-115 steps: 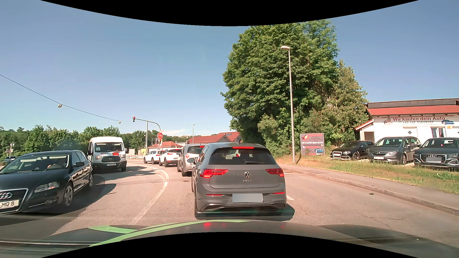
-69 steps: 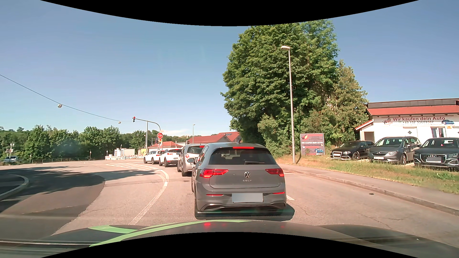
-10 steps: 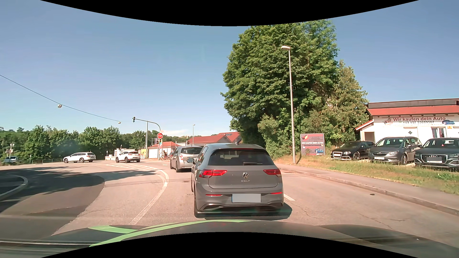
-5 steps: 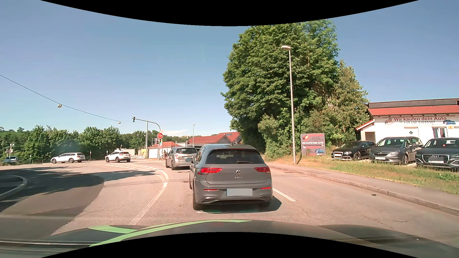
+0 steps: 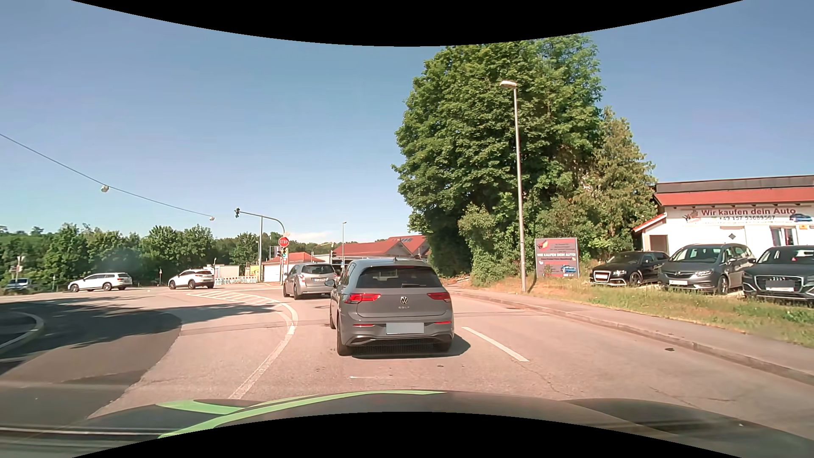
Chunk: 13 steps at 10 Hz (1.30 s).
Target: Follow the waypoints while adhering to traffic rules and regulations
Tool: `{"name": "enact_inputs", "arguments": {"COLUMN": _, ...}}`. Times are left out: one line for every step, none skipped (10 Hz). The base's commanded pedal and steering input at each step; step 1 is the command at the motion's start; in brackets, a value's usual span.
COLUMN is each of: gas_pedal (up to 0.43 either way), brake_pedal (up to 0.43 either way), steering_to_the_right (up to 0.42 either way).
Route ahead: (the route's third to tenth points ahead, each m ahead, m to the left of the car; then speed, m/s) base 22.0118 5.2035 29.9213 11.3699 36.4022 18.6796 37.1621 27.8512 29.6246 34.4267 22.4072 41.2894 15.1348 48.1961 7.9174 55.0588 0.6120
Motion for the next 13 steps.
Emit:
{"name": "enact_inputs", "arguments": {"gas_pedal": 0.248, "brake_pedal": 0.000, "steering_to_the_right": -0.031}}
{"name": "enact_inputs", "arguments": {"gas_pedal": 0.280, "brake_pedal": 0.000, "steering_to_the_right": -0.031}}
{"name": "enact_inputs", "arguments": {"gas_pedal": 0.287, "brake_pedal": 0.000, "steering_to_the_right": -0.031}}
{"name": "enact_inputs", "arguments": {"gas_pedal": 0.287, "brake_pedal": 0.000, "steering_to_the_right": -0.031}}
{"name": "enact_inputs", "arguments": {"gas_pedal": 0.287, "brake_pedal": 0.000, "steering_to_the_right": -0.031}}
{"name": "enact_inputs", "arguments": {"gas_pedal": 0.287, "brake_pedal": 0.000, "steering_to_the_right": -0.031}}
{"name": "enact_inputs", "arguments": {"gas_pedal": 0.287, "brake_pedal": 0.000, "steering_to_the_right": -0.031}}
{"name": "enact_inputs", "arguments": {"gas_pedal": 0.287, "brake_pedal": 0.000, "steering_to_the_right": -0.031}}
{"name": "enact_inputs", "arguments": {"gas_pedal": 0.287, "brake_pedal": 0.000, "steering_to_the_right": -0.031}}
{"name": "enact_inputs", "arguments": {"gas_pedal": 0.287, "brake_pedal": 0.000, "steering_to_the_right": -0.031}}
{"name": "enact_inputs", "arguments": {"gas_pedal": 0.287, "brake_pedal": 0.000, "steering_to_the_right": -0.032}}
{"name": "enact_inputs", "arguments": {"gas_pedal": 0.287, "brake_pedal": 0.000, "steering_to_the_right": -0.034}}
{"name": "enact_inputs", "arguments": {"gas_pedal": 0.287, "brake_pedal": 0.000, "steering_to_the_right": -0.041}}
